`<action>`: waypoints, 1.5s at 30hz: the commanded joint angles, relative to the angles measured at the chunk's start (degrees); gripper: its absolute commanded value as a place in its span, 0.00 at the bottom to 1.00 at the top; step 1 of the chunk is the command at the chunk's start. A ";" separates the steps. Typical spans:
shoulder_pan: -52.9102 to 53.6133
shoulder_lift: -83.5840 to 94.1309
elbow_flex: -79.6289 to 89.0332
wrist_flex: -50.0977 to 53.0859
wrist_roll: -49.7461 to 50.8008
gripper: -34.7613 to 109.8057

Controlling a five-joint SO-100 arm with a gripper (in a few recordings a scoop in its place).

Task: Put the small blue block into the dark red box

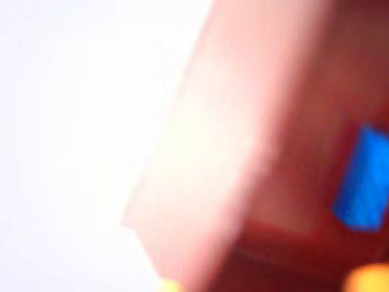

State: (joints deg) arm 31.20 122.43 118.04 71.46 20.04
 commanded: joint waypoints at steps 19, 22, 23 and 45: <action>-51.50 68.73 39.38 8.61 -7.47 0.24; -58.01 69.79 42.19 8.00 -12.13 0.24; -60.12 69.79 43.33 7.65 -12.92 0.24; -67.32 71.37 54.32 6.15 -20.04 0.24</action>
